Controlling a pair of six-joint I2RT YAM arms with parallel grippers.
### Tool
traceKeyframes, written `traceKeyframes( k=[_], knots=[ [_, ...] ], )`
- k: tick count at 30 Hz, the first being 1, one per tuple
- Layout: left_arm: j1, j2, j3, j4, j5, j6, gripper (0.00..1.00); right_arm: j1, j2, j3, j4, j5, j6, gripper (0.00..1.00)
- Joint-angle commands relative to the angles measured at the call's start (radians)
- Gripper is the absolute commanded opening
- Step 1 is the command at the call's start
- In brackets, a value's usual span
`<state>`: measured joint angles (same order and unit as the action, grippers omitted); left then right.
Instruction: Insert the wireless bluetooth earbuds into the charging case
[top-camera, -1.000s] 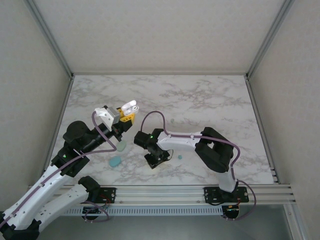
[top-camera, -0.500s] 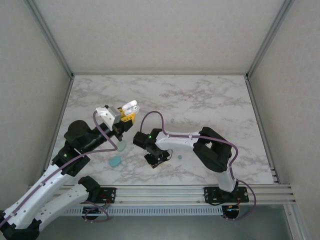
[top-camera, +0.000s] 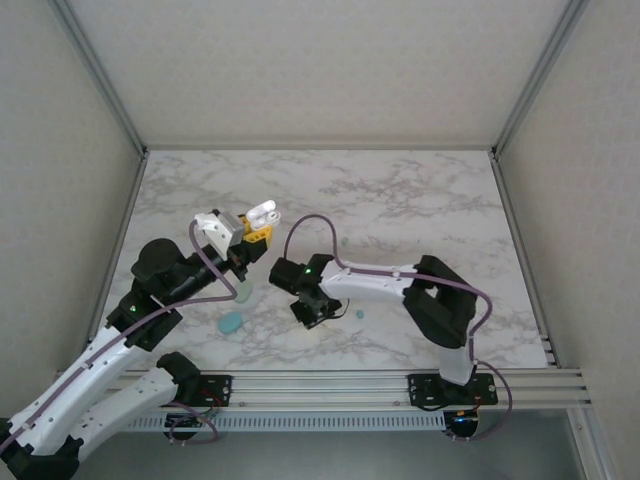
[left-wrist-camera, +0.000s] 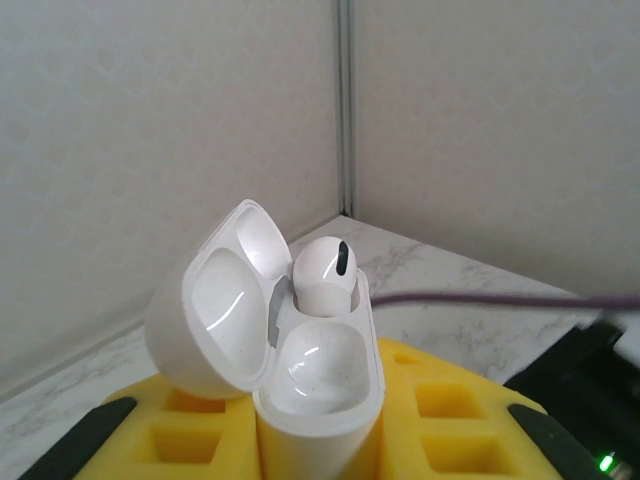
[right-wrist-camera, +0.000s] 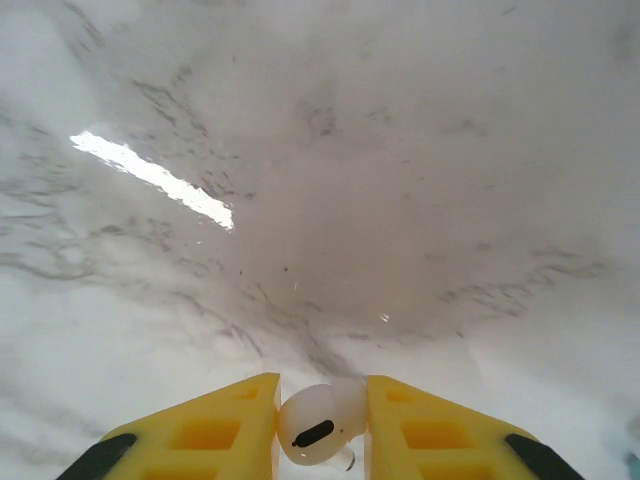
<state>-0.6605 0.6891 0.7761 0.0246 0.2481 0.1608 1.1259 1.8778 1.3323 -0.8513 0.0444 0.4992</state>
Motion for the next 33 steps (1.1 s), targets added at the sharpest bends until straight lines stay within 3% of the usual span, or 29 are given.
traceKeyframes(
  k=[1,10,17,26,33],
  knots=[
    [-0.01,0.017,0.012,0.044,-0.015,-0.012,0.12,-0.058,-0.158,-0.034,0.029,0.046,0.039,0.26],
    [-0.01,0.145,0.026,0.126,0.02,-0.045,0.11,-0.254,-0.576,-0.141,0.202,0.075,0.143,0.27],
    [-0.011,0.283,-0.001,0.278,0.063,-0.109,0.1,-0.286,-0.78,-0.144,0.383,0.125,0.23,0.29],
    [-0.058,0.391,-0.044,0.464,0.056,-0.111,0.1,-0.282,-0.815,-0.157,0.621,-0.014,0.338,0.3],
    [-0.092,0.428,-0.043,0.503,0.027,-0.096,0.1,-0.235,-0.76,-0.133,0.686,-0.011,0.343,0.3]
  ],
)
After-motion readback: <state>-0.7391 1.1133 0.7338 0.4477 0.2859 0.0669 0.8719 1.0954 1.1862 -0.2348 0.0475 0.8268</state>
